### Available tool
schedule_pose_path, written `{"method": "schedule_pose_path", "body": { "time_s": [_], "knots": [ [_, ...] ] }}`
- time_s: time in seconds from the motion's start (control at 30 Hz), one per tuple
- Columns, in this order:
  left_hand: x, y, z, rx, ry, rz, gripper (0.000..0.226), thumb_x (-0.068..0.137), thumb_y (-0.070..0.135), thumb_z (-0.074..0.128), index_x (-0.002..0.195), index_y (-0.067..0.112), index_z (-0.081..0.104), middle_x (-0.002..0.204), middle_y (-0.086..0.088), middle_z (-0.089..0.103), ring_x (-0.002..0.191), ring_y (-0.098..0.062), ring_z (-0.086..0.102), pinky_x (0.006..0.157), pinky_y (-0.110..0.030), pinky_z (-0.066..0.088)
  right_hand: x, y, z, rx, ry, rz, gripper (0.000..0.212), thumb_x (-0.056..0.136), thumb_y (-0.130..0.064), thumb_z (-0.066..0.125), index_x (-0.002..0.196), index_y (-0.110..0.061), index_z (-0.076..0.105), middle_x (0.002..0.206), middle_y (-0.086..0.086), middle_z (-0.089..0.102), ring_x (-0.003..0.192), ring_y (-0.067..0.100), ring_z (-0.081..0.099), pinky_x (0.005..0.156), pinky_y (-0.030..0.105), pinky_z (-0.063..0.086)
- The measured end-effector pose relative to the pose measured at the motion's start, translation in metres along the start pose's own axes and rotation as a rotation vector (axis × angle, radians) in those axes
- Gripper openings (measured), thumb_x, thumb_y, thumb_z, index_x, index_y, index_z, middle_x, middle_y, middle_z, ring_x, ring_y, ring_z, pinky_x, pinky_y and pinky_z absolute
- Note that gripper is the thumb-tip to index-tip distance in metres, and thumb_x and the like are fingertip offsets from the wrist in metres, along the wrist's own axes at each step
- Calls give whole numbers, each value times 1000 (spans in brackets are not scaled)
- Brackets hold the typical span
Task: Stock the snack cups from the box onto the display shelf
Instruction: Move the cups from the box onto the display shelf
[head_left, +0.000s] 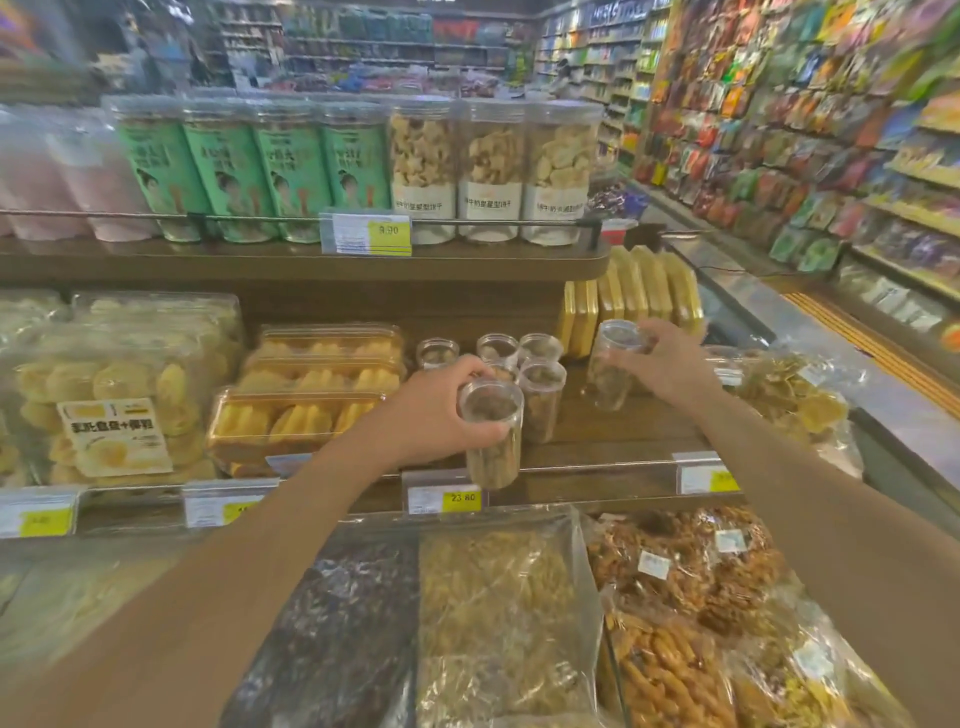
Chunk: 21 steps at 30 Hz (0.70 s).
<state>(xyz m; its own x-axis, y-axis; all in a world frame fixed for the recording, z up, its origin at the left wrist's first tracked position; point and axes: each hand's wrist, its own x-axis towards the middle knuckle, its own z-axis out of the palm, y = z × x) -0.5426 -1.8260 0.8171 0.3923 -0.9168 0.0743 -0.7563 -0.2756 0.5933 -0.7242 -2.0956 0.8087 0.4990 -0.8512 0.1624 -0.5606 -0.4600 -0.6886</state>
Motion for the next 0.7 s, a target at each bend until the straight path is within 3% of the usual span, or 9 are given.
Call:
{"method": "schedule_pose_path", "body": {
  "time_s": [0.1, 0.23, 0.3, 0.43, 0.53, 0.7],
  "knots": [
    [13, -1, 3, 17, -4, -23, 60, 74, 66, 75, 125, 47, 50, 99, 13, 71, 81, -4, 68, 77, -37, 60, 23, 11, 22, 7, 6, -14, 79, 80, -47, 83, 143, -17, 46, 112, -9, 53, 100, 13, 52, 83, 31, 43],
    [26, 3, 3, 43, -26, -16, 62, 76, 62, 77, 129, 46, 49, 105, 17, 69, 83, 0, 65, 80, -36, 59, 46, 26, 47, 7, -20, 7, 72, 81, -47, 82, 137, -18, 48, 117, 0, 65, 95, 17, 61, 78, 33, 49],
    [31, 5, 3, 27, -30, -4, 62, 78, 58, 78, 131, 43, 50, 113, 19, 67, 90, 1, 66, 85, -37, 59, 53, 27, 54, -14, -65, 22, 74, 84, -47, 80, 141, -16, 45, 127, 4, 63, 103, 23, 61, 86, 35, 48],
    [37, 5, 3, -23, -41, 5, 62, 78, 55, 79, 132, 41, 52, 116, 14, 69, 83, -7, 71, 84, -42, 61, 56, 28, 64, -6, -128, 15, 78, 87, -45, 78, 149, -17, 39, 139, 6, 57, 120, 26, 58, 96, 32, 43],
    [39, 7, 2, -16, -34, 11, 69, 78, 59, 78, 139, 40, 51, 124, 16, 67, 102, -9, 69, 93, -41, 58, 53, 29, 67, 41, -135, 0, 78, 88, -44, 77, 150, -19, 37, 143, 2, 55, 122, 23, 56, 92, 27, 40],
    [44, 19, -5, -5, -46, 33, 73, 70, 65, 74, 137, 41, 56, 121, 20, 68, 104, -5, 68, 94, -39, 58, 51, 32, 64, 75, -177, -3, 78, 90, -30, 76, 154, -21, 33, 146, 1, 53, 126, 23, 56, 103, 34, 46]
  ]
}}
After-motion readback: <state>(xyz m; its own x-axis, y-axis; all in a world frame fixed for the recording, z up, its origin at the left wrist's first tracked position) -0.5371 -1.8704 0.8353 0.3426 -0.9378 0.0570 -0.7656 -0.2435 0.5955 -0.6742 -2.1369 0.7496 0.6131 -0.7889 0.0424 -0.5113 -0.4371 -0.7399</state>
